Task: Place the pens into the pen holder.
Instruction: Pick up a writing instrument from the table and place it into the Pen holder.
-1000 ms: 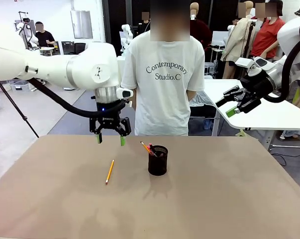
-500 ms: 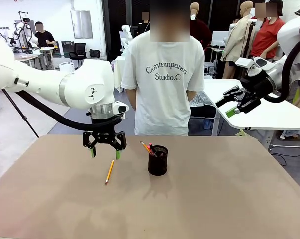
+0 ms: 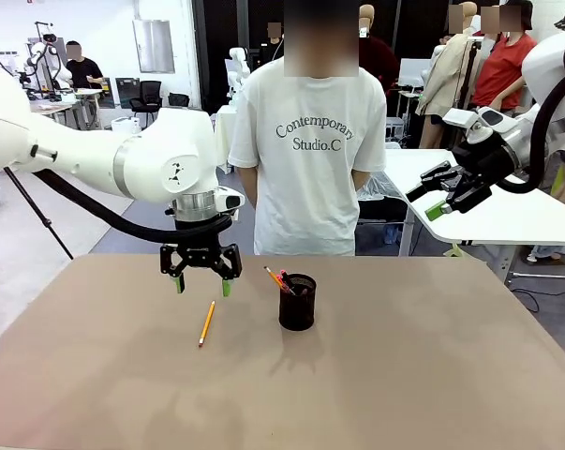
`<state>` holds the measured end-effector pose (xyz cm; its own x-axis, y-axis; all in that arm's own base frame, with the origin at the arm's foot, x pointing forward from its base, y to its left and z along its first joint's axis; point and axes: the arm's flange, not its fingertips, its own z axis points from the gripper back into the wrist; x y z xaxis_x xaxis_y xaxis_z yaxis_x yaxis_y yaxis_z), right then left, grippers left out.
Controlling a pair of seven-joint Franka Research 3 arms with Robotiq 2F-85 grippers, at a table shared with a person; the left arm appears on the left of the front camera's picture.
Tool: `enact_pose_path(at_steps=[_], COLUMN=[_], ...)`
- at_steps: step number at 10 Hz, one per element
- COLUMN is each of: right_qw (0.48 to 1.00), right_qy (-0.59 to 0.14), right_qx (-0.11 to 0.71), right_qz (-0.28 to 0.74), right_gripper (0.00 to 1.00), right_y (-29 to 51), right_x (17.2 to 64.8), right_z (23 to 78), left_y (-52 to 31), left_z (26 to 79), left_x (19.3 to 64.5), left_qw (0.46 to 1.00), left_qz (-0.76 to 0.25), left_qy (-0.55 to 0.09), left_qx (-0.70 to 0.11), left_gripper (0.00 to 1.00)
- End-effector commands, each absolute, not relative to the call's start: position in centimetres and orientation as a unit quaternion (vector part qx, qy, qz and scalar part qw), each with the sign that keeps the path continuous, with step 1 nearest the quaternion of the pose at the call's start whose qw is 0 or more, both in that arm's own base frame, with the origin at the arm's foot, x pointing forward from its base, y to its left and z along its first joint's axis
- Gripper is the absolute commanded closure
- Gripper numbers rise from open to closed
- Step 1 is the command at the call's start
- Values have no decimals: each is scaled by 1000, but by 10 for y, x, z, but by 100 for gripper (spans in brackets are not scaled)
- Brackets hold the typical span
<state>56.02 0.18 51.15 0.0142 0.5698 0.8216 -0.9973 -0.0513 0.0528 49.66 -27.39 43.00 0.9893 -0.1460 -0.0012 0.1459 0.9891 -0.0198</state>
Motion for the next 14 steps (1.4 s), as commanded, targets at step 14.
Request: enact_pose_path(at_steps=[14], right_qw=[622], right_qy=[-298], right_qx=[356], right_qz=[630], right_gripper=[0], right_y=[4], right_x=[560], right_z=[516], left_y=[-301], left_z=[355], left_x=[524], left_qw=[998], left_qz=[-25], left_qy=[-60], left_qx=[-1], left_gripper=[0])
